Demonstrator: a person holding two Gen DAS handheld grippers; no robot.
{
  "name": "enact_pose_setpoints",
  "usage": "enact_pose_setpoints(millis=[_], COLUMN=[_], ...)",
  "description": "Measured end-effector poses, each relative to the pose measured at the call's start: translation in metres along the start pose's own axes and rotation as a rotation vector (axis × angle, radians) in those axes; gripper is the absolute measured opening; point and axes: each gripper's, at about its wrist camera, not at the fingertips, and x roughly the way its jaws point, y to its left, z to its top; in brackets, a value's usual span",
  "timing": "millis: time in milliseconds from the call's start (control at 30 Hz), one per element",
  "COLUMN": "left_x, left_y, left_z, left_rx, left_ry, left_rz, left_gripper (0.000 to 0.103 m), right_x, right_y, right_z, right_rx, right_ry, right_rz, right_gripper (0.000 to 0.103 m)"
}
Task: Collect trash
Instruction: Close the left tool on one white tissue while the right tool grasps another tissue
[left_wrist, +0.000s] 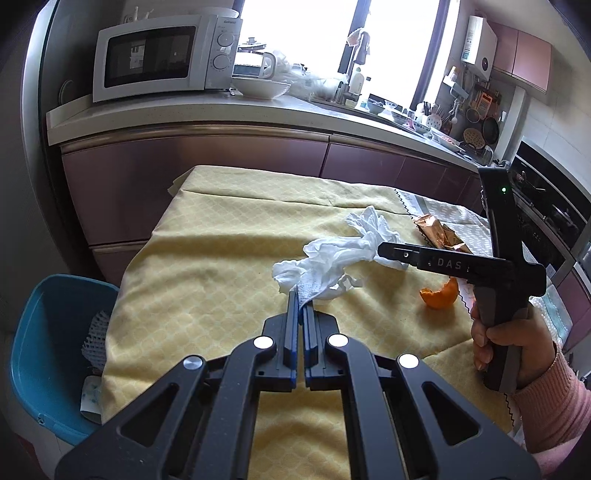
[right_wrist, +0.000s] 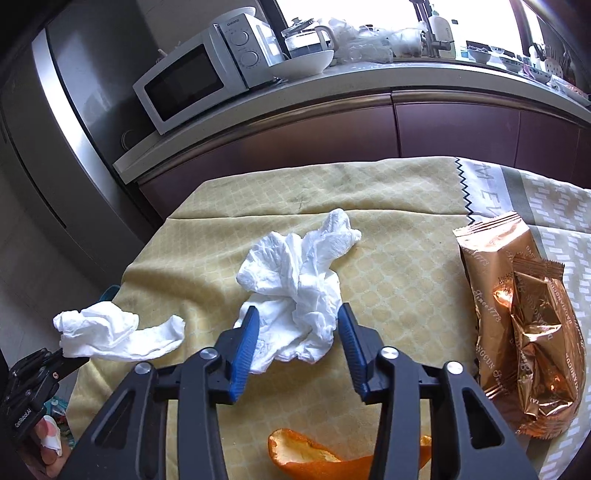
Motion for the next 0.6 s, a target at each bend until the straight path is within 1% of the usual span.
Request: enact_pose_setpoints(millis=[33, 67, 167, 267, 600], left_x=[-0.001, -0.002, -0.007, -0.013, -0.047], left_y=[0.002, 0.002, 0.004, 0.006, 0.015], left_z=[-0.001, -0.001, -0.004, -0.005, -0.012], left_rx=[-0.003, -0.004, -0.008, -0.014, -0.024], left_ry=[-0.001, -0.003, -0.011, -0.023, -0.076], left_rz=[0.003, 0.006, 0.01, 0.008, 0.037], left_gripper=[0.002, 0.002, 0.002, 0.002, 0.002], right_x=[0.001, 0.0, -0.007, -0.015, -0.056], right_y=[-0.002, -0.003, -0.005, -0.002, 0.035], right_z=[0.0, 0.0, 0.0, -0.002, -0.012], right_rx=[0.007, 0.016, 0.022, 0.017, -0.078], right_ry=[0.002, -0.003, -0.03, -0.052, -0.129], right_rz=[0.0, 0.002, 0.006, 0.028, 0.111], right_gripper=[0.025, 0.019, 0.014, 0.012, 0.012])
